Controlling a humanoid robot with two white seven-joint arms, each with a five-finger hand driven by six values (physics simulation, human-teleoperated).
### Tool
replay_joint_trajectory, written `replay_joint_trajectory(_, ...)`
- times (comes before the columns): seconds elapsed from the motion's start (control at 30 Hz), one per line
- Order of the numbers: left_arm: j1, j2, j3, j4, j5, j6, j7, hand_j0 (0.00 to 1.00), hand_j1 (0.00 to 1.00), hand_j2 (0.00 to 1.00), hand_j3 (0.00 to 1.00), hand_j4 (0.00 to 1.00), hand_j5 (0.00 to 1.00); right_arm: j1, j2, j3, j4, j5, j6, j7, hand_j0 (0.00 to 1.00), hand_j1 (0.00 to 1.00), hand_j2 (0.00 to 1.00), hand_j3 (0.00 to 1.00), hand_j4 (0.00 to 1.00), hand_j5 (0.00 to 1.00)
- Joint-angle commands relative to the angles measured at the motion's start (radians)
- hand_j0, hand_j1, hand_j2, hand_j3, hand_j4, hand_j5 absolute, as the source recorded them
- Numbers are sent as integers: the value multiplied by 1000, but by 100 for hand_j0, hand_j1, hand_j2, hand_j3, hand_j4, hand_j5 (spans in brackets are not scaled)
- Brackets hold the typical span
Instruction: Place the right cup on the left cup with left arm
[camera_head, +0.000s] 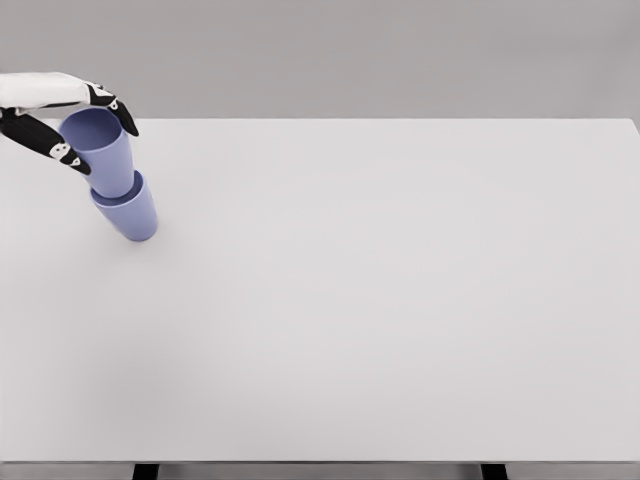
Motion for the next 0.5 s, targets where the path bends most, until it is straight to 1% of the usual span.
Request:
replay_joint_trajectory(0.0,0,0,3,-1,8,3,0,64,64,64,64,64,64,0,0,0,0,1,-1,0,100,100,100,100,100,100)
replay_joint_trajectory(0.13,0,1,5,-1,6,3,0,65,65,65,65,65,65,0,0,0,0,1,-1,0,100,100,100,100,100,100)
replay_joint_trajectory(0.17,0,1,3,-1,6,3,0,68,68,68,68,68,68,0,0,0,0,1,-1,0,100,100,100,100,100,100)
replay_joint_trajectory(0.23,0,1,5,-1,5,3,0,77,77,77,77,77,77,0,0,0,0,1,-1,0,100,100,100,100,100,100)
replay_joint_trajectory(0.3,2,1,3,-1,3,3,0,82,82,82,82,82,82,0,0,0,0,1,-1,0,100,100,100,100,100,100)
replay_joint_trajectory(0.37,2,1,5,-1,3,3,0,86,86,86,86,86,86,0,0,0,0,1,-1,0,100,100,100,100,100,100)
replay_joint_trajectory(0.47,3,1,3,-1,3,3,0,86,86,86,86,86,86,0,0,0,0,1,-1,0,100,100,100,100,100,100)
